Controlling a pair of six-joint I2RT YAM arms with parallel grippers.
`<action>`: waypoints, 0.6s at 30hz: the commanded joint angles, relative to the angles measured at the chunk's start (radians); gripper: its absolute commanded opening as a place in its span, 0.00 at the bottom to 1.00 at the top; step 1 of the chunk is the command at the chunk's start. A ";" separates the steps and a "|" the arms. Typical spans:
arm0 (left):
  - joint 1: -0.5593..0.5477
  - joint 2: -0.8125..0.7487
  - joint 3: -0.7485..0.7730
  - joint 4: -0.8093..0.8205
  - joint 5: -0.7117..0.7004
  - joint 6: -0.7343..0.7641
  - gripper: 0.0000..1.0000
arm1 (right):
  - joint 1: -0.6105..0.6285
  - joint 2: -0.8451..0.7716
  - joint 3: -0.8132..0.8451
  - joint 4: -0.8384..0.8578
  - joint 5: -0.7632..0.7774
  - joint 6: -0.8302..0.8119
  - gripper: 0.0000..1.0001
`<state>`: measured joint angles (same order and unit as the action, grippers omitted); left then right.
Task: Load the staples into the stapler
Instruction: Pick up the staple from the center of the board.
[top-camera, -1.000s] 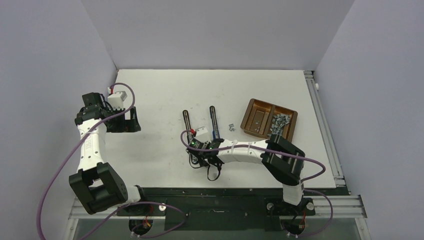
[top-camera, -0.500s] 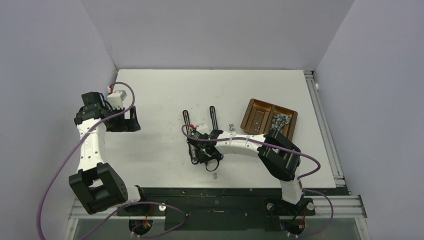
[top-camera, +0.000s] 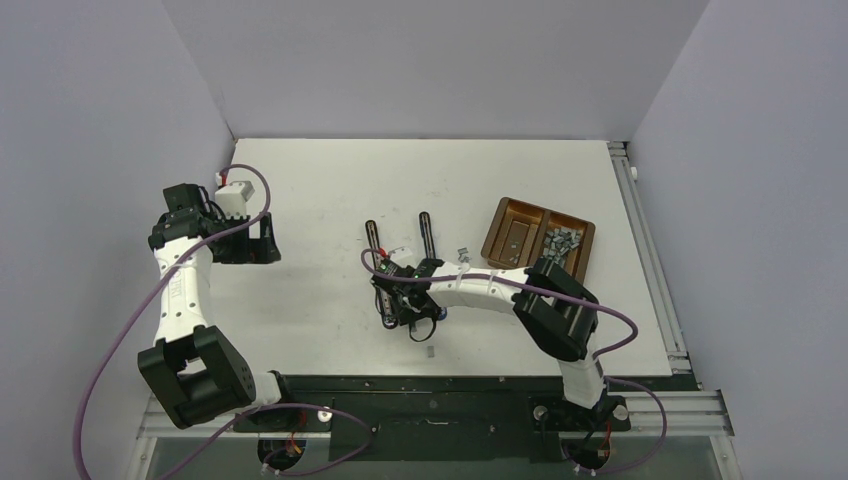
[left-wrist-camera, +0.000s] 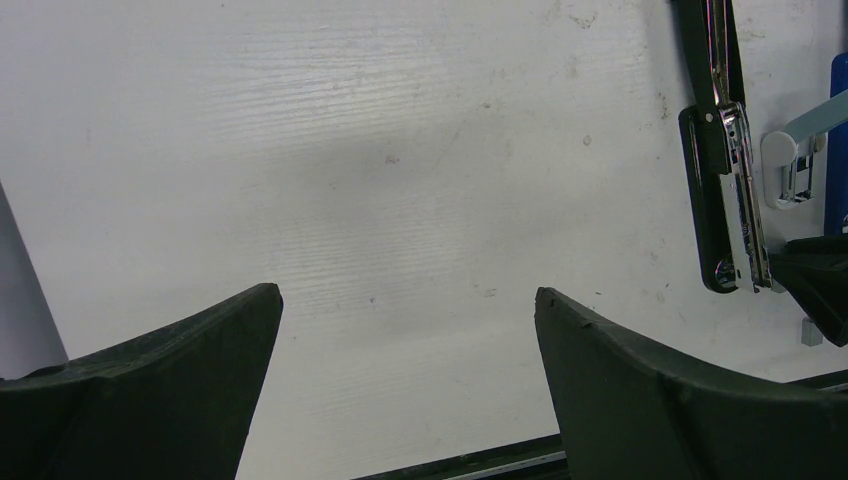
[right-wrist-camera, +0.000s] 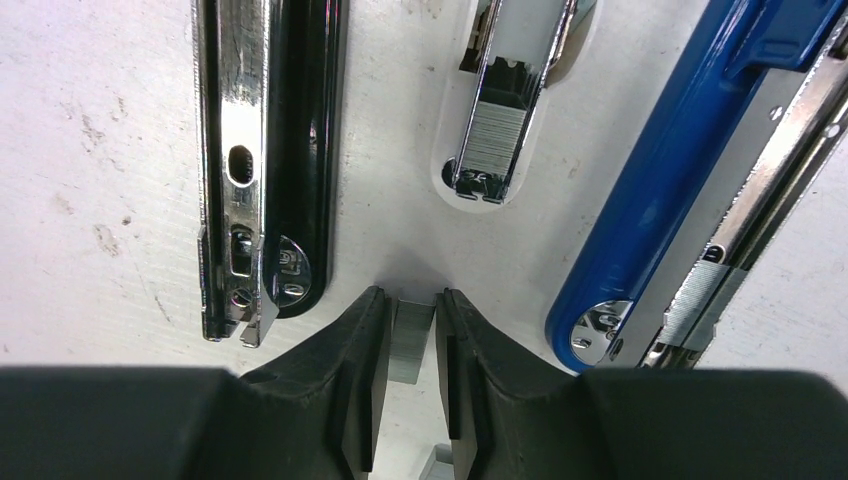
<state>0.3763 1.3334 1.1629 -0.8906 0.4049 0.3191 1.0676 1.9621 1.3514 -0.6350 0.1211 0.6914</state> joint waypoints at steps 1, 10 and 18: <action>0.011 -0.027 0.040 0.010 0.007 0.012 0.96 | 0.003 0.021 0.031 0.001 0.003 0.000 0.23; 0.011 -0.029 0.032 0.016 0.003 0.015 0.96 | 0.013 0.020 0.023 -0.003 0.023 0.002 0.16; 0.012 -0.029 0.032 0.016 0.009 0.014 0.96 | 0.019 -0.017 0.019 -0.012 0.069 0.001 0.09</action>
<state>0.3767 1.3334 1.1633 -0.8898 0.4042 0.3225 1.0779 1.9694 1.3602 -0.6342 0.1432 0.6918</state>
